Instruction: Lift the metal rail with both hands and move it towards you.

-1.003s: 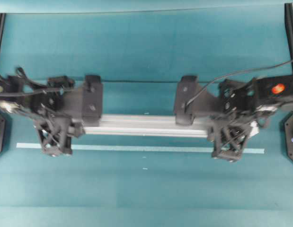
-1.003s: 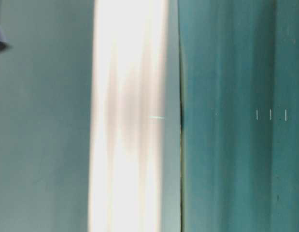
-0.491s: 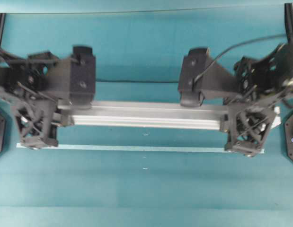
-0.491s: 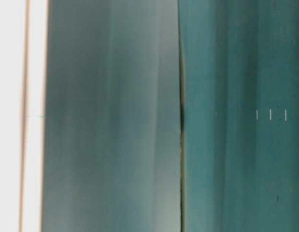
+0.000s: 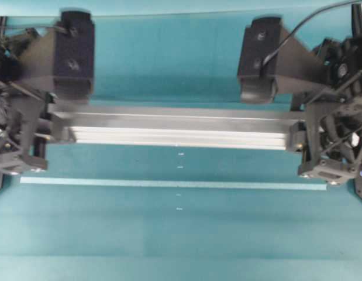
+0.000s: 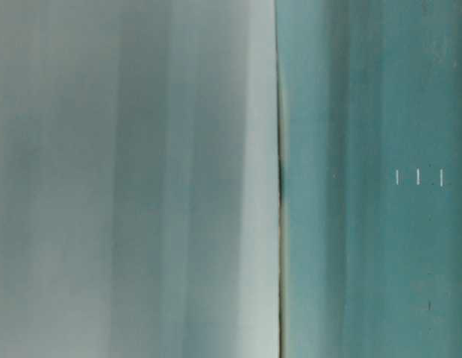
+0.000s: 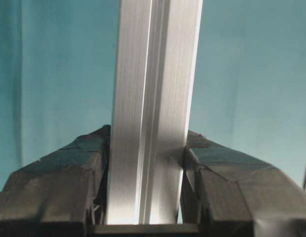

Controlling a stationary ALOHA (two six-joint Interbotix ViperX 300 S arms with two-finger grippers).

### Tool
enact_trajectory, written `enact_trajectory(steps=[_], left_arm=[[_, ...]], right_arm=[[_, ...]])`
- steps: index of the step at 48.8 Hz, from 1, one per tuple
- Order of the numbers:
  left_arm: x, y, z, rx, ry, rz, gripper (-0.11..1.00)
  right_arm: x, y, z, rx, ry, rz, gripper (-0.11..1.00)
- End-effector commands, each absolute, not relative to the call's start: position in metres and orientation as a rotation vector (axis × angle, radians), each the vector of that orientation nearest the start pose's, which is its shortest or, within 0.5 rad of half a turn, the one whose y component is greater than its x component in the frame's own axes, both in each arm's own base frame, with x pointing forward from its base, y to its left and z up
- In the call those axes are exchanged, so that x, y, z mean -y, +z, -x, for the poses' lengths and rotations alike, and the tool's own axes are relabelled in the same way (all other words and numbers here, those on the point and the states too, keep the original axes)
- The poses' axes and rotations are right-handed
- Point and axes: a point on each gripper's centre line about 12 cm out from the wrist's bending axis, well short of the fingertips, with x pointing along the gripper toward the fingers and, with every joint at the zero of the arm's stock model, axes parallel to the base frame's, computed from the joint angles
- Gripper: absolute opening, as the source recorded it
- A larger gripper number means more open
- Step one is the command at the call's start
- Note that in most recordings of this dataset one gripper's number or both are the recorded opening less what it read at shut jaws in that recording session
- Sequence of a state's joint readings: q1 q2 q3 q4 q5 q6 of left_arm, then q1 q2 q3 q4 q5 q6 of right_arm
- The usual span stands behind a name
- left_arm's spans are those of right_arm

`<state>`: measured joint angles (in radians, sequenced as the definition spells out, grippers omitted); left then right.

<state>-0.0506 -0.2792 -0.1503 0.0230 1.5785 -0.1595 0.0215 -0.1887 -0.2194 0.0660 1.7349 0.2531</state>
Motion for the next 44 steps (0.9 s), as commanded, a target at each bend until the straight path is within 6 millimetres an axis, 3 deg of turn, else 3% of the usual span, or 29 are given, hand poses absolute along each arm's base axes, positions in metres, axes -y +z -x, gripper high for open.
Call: enact_trajectory(steps=[1,34,44], left_arm=[[0.015,0.462,-0.293,-1.100,0.086,0.141,0.29],[0.015,0.462,-0.293,-1.103,0.085,0.138,0.29],[0.015,0.446,-0.294,-1.152,0.092,0.137,0.29]], right_arm=[[-0.009,0.455,-0.302,-1.265,-0.174,-0.336,0.42],[-0.010,0.455,-0.302,-1.267,-0.176,-0.342,0.42],[-0.010,0.435,-0.302,-1.329,-0.187,-0.336,0.42]])
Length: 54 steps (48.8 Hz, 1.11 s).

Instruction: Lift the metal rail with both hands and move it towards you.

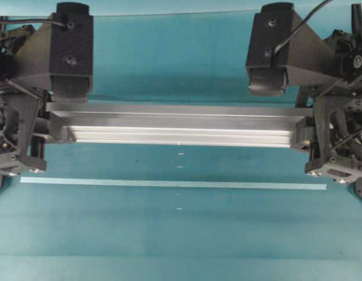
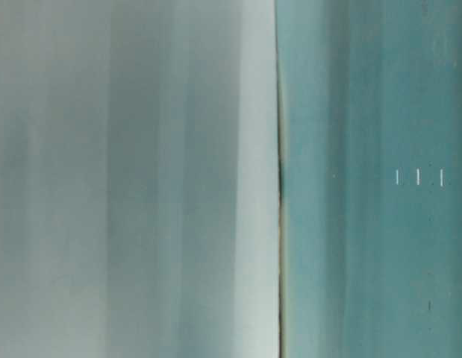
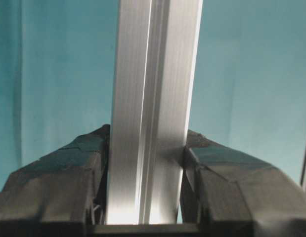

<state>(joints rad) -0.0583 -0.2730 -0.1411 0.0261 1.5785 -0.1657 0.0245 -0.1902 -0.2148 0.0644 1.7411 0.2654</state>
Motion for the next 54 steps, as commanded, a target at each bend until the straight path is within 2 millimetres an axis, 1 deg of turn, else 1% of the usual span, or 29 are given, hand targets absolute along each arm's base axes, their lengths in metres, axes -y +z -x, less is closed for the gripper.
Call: enact_trajectory(steps=[1,9,17,19,27,35,40,49,54], left_arm=[[0.015,0.443,-0.294,-1.161,0.093,0.136,0.29],[0.015,0.413,-0.293,-1.235,0.105,0.134,0.29],[0.013,0.374,-0.298,-1.279,0.113,0.128,0.29],[0.013,0.361,-0.300,-1.279,0.115,0.127,0.29],[0.010,0.319,-0.302,-1.282,0.118,0.128,0.29],[0.009,0.287,-0.304,-1.262,0.114,0.129,0.29],[0.006,0.272,-0.306,-1.251,0.119,0.132,0.29],[0.005,0.236,-0.313,-1.282,0.119,0.126,0.29],[0.005,0.212,-0.315,-1.299,0.120,0.125,0.29]], right_arm=[[-0.010,0.430,-0.301,-1.343,-0.189,-0.334,0.42],[-0.009,0.401,-0.297,-1.421,-0.202,-0.323,0.42],[-0.002,0.356,-0.290,-1.520,-0.234,-0.322,0.42],[-0.001,0.349,-0.289,-1.519,-0.236,-0.322,0.42],[0.001,0.321,-0.292,-1.481,-0.243,-0.327,0.42],[0.001,0.287,-0.295,-1.477,-0.247,-0.328,0.42],[0.001,0.265,-0.297,-1.481,-0.250,-0.330,0.42],[0.002,0.224,-0.304,-1.459,-0.251,-0.333,0.42],[0.002,0.209,-0.309,-1.437,-0.251,-0.337,0.42]])
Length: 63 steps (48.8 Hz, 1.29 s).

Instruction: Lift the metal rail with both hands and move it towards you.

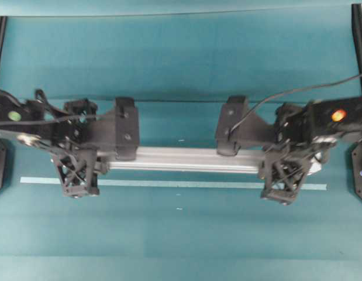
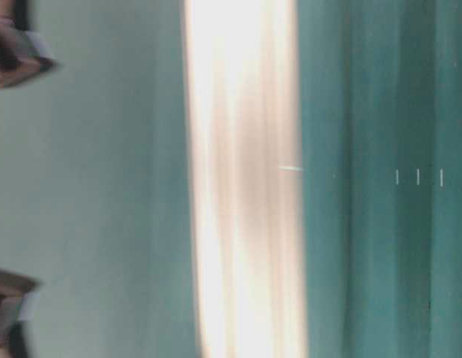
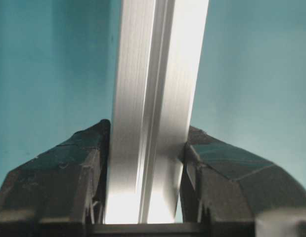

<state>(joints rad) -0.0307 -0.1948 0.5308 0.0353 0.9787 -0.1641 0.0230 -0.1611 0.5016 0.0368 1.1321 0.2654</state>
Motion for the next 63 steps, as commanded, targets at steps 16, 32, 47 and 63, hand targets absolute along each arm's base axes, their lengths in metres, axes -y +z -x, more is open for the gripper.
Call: enact_trajectory(steps=[16,32,47,63], left_arm=[[0.005,0.166,-0.316,-1.299,0.122,0.135,0.29],[0.005,0.146,-0.312,-1.296,0.122,0.139,0.29],[0.005,0.136,-0.310,-1.300,0.121,0.137,0.29],[0.006,0.128,-0.315,-1.276,0.139,0.169,0.29]], right_arm=[[0.003,0.165,-0.311,-1.414,-0.256,-0.330,0.42],[0.007,0.140,-0.307,-1.362,-0.256,-0.298,0.42],[0.011,0.125,-0.307,-1.344,-0.262,-0.303,0.42],[0.011,0.114,-0.306,-1.347,-0.262,-0.303,0.42]])
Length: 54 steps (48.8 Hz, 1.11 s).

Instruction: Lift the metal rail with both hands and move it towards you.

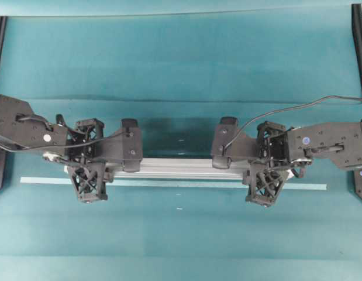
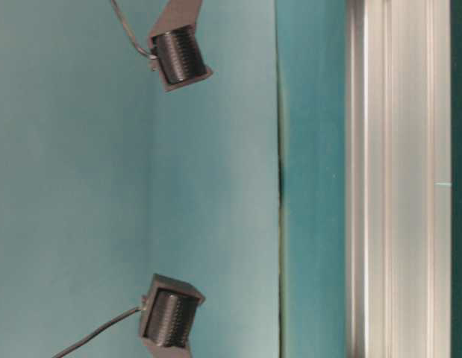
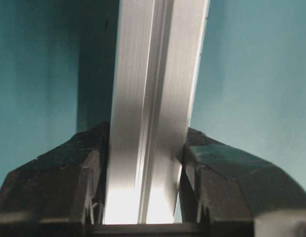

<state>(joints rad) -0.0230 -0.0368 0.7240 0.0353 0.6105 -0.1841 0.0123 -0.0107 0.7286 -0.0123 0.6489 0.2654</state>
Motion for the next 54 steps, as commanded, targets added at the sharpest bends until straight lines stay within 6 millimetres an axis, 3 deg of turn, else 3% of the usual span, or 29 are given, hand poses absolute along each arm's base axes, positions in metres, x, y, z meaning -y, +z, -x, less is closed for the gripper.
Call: enact_trajectory(steps=[1,33,54], left_arm=[[0.006,0.127,-0.315,-1.278,0.141,0.170,0.29],[0.008,0.125,-0.313,-1.284,0.138,0.170,0.29],[0.008,0.121,-0.313,-1.270,0.139,0.175,0.29]], right_arm=[[0.011,0.114,-0.306,-1.347,-0.262,-0.303,0.42],[0.010,0.113,-0.307,-1.336,-0.260,-0.306,0.42],[0.010,0.100,-0.304,-1.345,-0.262,-0.307,0.42]])
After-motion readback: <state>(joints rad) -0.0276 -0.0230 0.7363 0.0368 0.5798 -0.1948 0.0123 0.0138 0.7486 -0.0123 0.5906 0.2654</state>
